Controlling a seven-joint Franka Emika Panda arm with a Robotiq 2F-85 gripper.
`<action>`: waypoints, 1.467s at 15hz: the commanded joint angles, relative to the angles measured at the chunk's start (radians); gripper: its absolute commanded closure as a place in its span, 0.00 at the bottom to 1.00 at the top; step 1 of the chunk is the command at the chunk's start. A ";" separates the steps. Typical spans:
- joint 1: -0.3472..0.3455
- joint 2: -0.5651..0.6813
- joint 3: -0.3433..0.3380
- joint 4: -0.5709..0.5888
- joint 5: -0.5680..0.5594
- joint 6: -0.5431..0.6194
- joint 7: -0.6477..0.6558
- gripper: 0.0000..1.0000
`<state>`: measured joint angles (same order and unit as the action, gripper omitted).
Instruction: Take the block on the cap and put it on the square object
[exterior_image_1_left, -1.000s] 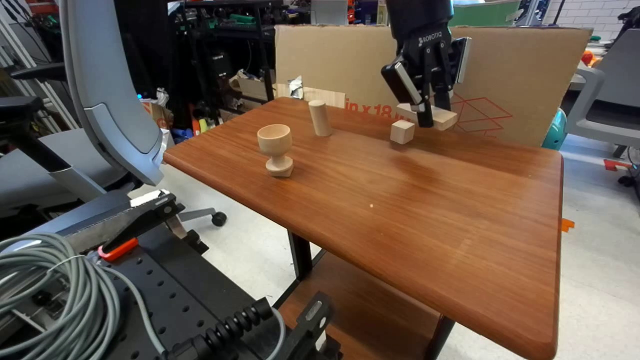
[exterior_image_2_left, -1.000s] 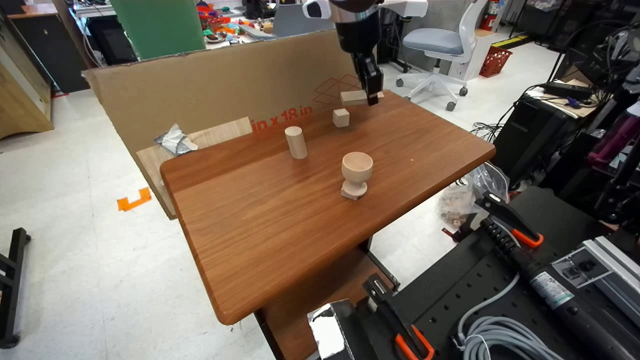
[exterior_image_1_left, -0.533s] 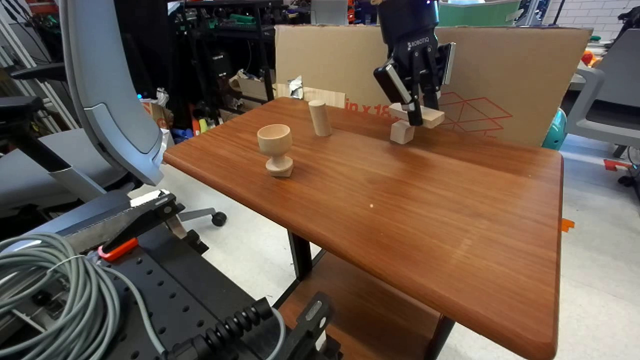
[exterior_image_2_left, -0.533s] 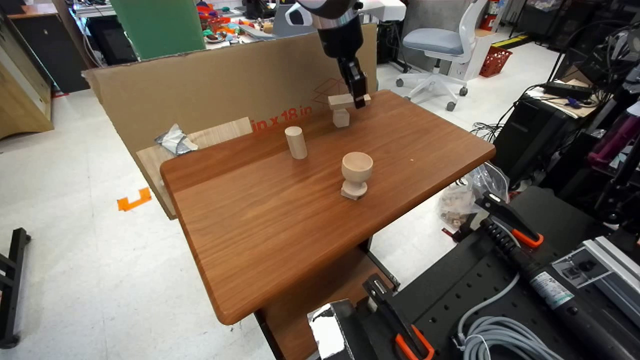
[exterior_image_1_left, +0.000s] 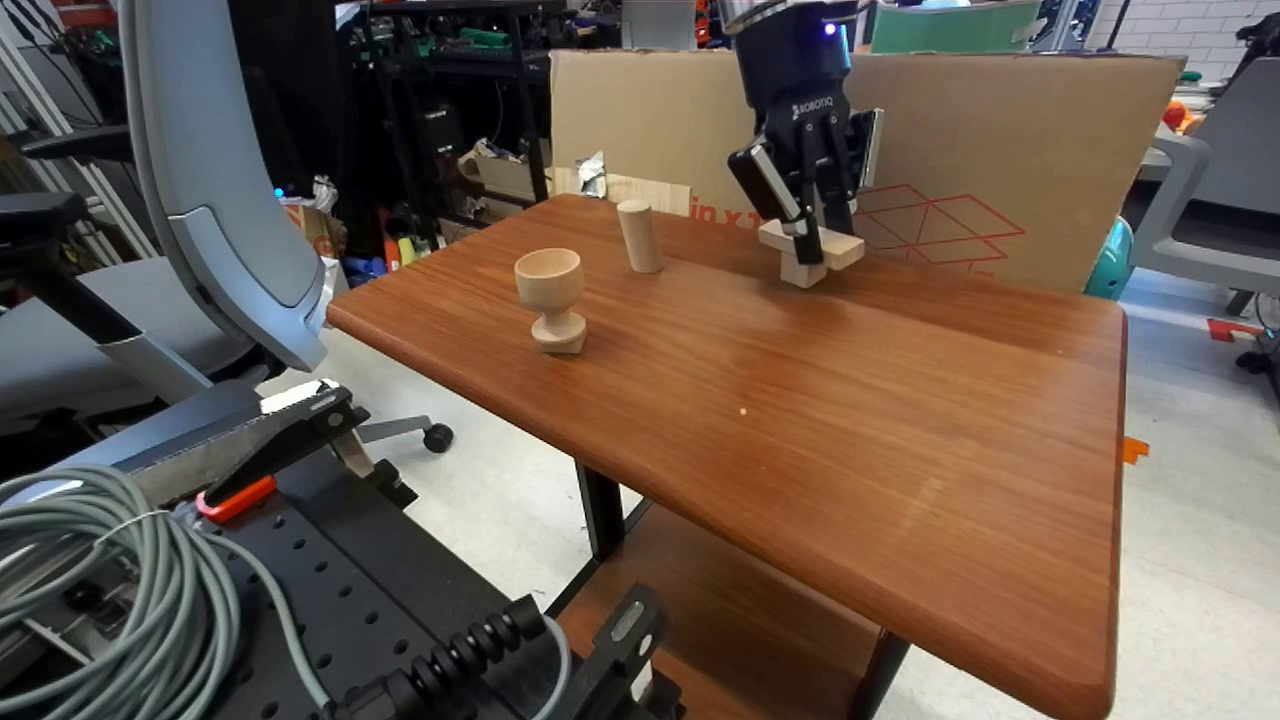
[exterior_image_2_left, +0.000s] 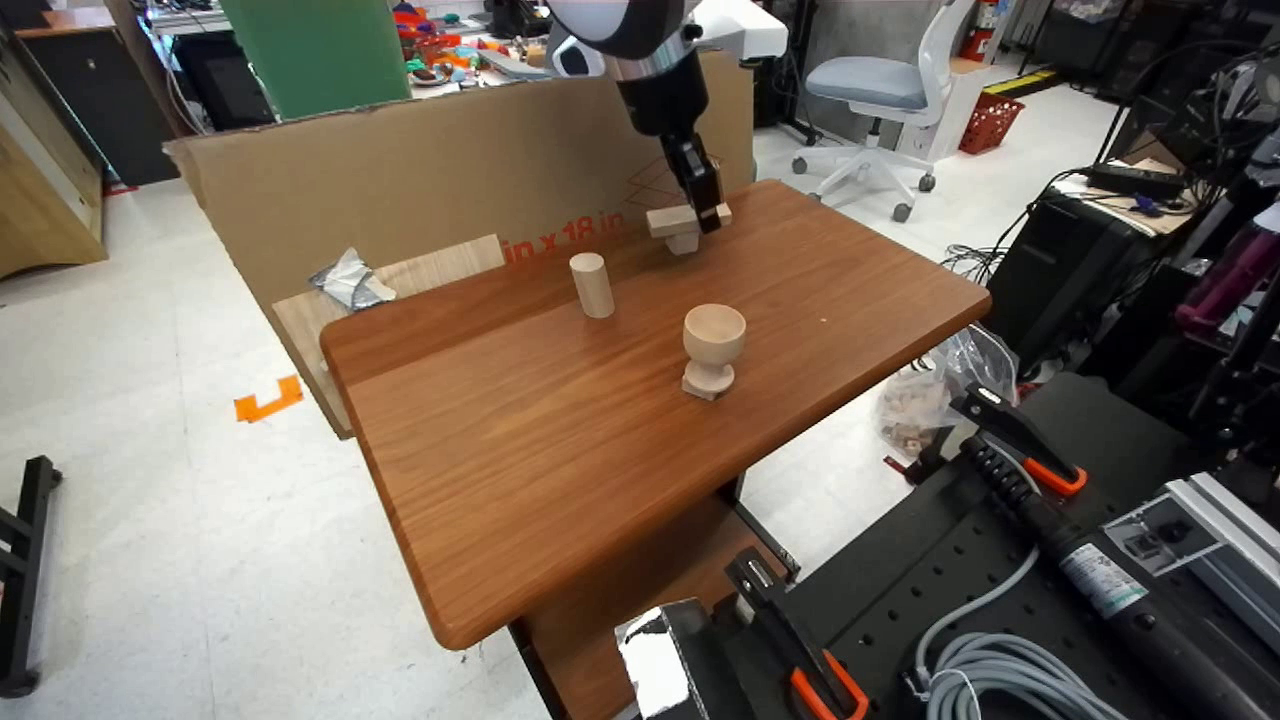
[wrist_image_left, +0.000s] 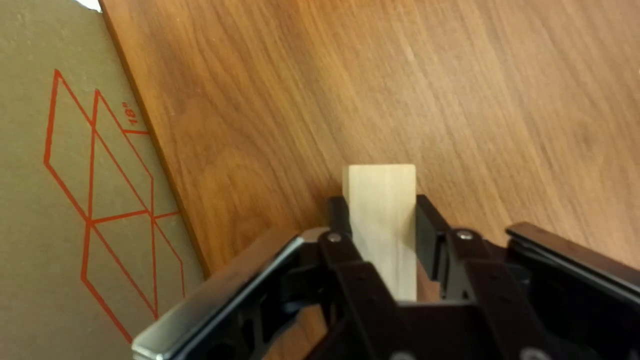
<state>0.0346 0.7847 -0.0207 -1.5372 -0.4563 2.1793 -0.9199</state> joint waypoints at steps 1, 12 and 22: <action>0.009 0.018 0.002 0.035 -0.018 -0.047 -0.010 0.40; -0.017 -0.177 0.049 -0.076 0.136 -0.078 0.115 0.00; -0.058 -0.722 0.057 -0.495 0.439 -0.182 0.417 0.00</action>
<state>0.0111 0.2462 0.0350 -1.8710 -0.0972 2.0209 -0.5642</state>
